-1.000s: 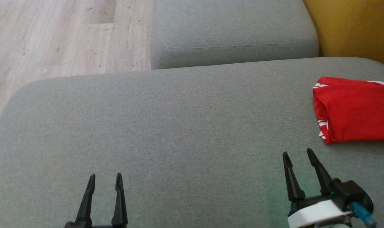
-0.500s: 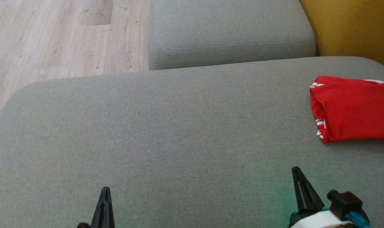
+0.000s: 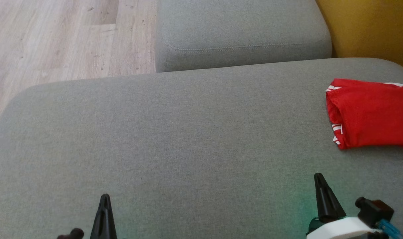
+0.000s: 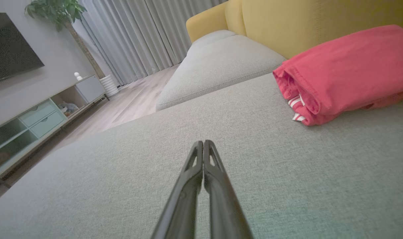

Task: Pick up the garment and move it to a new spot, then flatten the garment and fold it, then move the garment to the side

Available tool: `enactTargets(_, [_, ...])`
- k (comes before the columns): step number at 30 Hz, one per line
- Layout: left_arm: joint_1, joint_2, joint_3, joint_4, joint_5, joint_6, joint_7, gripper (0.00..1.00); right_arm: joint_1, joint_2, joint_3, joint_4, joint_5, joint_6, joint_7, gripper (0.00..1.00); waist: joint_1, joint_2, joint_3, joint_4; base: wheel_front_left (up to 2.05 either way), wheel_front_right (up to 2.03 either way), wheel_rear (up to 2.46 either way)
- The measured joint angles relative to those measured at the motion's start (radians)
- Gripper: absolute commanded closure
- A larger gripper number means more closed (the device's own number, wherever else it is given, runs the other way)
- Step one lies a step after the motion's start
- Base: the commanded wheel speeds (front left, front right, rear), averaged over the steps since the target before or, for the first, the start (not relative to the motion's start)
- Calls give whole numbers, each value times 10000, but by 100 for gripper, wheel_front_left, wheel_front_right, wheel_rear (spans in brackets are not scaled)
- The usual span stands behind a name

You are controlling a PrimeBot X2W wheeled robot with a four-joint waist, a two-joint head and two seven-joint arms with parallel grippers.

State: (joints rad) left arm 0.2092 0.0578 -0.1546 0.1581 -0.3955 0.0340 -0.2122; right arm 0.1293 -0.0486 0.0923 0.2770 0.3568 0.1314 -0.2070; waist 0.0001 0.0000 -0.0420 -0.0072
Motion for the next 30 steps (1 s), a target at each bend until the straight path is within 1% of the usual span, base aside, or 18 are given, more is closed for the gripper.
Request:
enactTargets(2, [-80, 2, 23, 19, -366, -6, 52, 100, -77, -2, -25, 0, 364, 2, 65, 100, 0, 0, 13, 2, 0, 0, 0])
enactTargets(3, [-80, 2, 23, 19, -366, -6, 52, 100, -77, -2, -25, 0, 364, 2, 65, 100, 0, 0, 13, 2, 0, 0, 0])
enactTargets(16, [-362, 27, 234, 182, -1939, -180, 362, 100, -254, -29, -203, 0, 1967, 2, 332, 100, 0, 0, 68, 11, 0, 0, 0])
enactTargets(30, [-704, 73, 428, 318, -3599, -441, 717, 100, -514, -75, -416, -2, 3685, 0, 738, 100, 0, 0, 129, 21, 0, 0, 0])
